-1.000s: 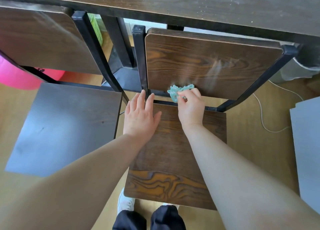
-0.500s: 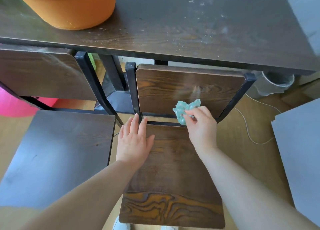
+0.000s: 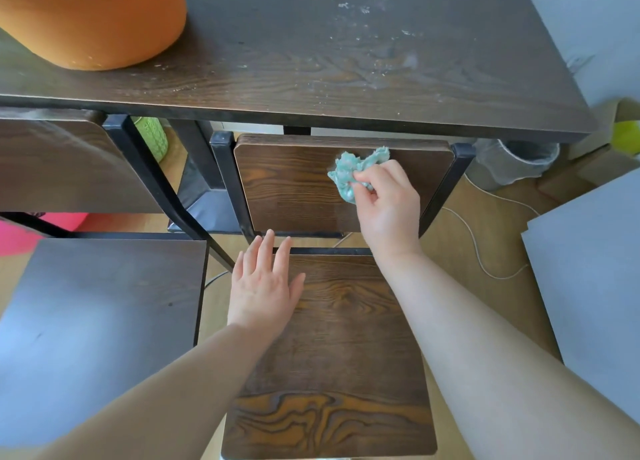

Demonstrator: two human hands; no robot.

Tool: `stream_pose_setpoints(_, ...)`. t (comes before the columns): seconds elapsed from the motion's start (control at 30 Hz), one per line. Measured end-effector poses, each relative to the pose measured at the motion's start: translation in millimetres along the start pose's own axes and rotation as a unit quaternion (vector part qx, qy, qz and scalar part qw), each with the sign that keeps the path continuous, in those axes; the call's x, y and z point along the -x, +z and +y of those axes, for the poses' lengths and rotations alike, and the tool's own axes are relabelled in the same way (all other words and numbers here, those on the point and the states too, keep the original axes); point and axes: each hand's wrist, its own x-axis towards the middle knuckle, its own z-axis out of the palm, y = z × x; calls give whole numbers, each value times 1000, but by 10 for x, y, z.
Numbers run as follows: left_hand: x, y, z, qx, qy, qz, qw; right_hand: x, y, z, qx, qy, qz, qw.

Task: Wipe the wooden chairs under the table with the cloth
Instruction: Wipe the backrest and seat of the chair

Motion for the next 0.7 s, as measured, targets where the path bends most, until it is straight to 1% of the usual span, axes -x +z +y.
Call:
stream_pose_setpoints(0.13, -17, 25, 21, -7, 12, -5, 1000, 177, 165, 141, 12, 13, -20, 1000)
stream_pose_setpoints(0.3, -102, -6, 19, -18, 22, 0, 1000, 378, 369, 355, 21, 39, -63, 997)
stream_pose_setpoints(0.7, -247, 63, 63, 6, 7, 13, 1000, 565, 560, 524, 13, 64, -72, 995)
